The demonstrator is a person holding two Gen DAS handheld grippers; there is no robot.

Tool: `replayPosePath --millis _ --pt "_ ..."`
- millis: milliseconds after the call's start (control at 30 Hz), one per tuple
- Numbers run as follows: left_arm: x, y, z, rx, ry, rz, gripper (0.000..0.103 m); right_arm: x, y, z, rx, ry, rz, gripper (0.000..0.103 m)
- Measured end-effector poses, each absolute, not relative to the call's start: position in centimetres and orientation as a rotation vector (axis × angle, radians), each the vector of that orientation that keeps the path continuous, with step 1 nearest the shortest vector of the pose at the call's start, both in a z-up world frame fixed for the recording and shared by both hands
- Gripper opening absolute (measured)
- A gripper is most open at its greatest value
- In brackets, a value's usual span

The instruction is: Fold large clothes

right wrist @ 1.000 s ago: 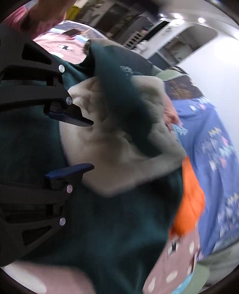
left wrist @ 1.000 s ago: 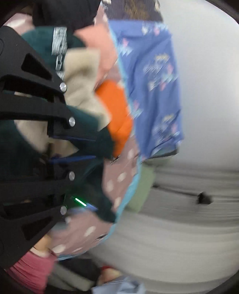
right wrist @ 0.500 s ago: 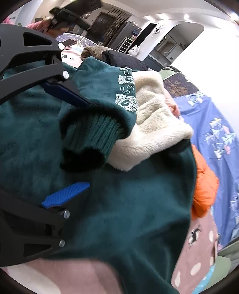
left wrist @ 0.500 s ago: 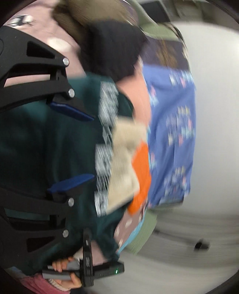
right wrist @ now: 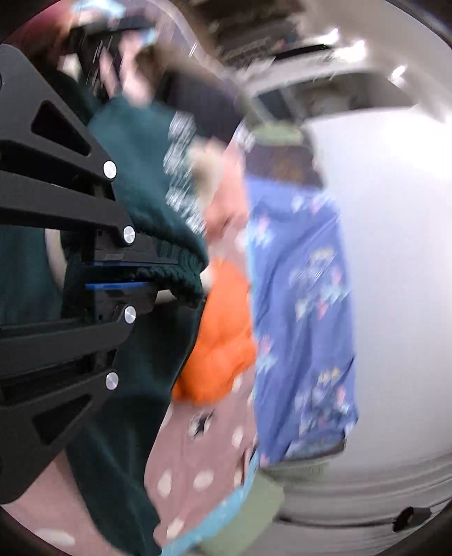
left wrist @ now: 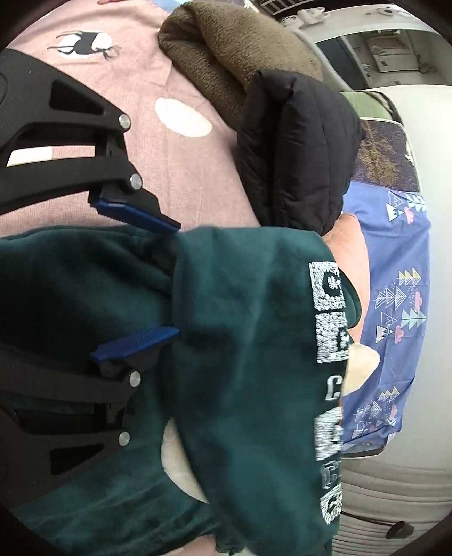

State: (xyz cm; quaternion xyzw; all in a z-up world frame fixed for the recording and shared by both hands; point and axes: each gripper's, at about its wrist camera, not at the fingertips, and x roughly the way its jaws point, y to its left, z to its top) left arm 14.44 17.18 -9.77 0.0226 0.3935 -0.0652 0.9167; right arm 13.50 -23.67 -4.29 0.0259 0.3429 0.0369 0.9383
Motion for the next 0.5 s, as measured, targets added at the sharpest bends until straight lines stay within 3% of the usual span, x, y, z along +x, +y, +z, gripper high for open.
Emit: replayPosePath --millis 100,133,300,400,467,500 --pt "14.9 17.5 -10.6 0.063 0.848 -0.096 0.056 15.6 -26.0 -10.9 0.095 0.926 -0.014 0.012" --pt "14.9 18.0 -10.7 0.043 0.859 -0.092 0.055 15.4 -26.5 -11.3 0.123 0.926 -0.022 0.014" --pt "13.4 18.9 -7.8 -0.005 0.792 -0.107 0.027 12.4 -27.2 -6.2 0.197 0.731 -0.044 0.016" --pt "12.5 17.4 -4.7 -0.027 0.714 -0.189 0.024 11.4 -25.6 -3.3 0.307 0.697 0.097 0.018" --pt "12.5 14.7 -3.0 -0.022 0.675 -0.282 0.024 11.8 -23.1 -3.5 0.374 0.76 0.23 0.029" --pt "12.6 13.5 -2.6 -0.015 0.666 -0.314 0.029 12.1 -21.8 -4.1 0.361 0.793 0.251 0.029"
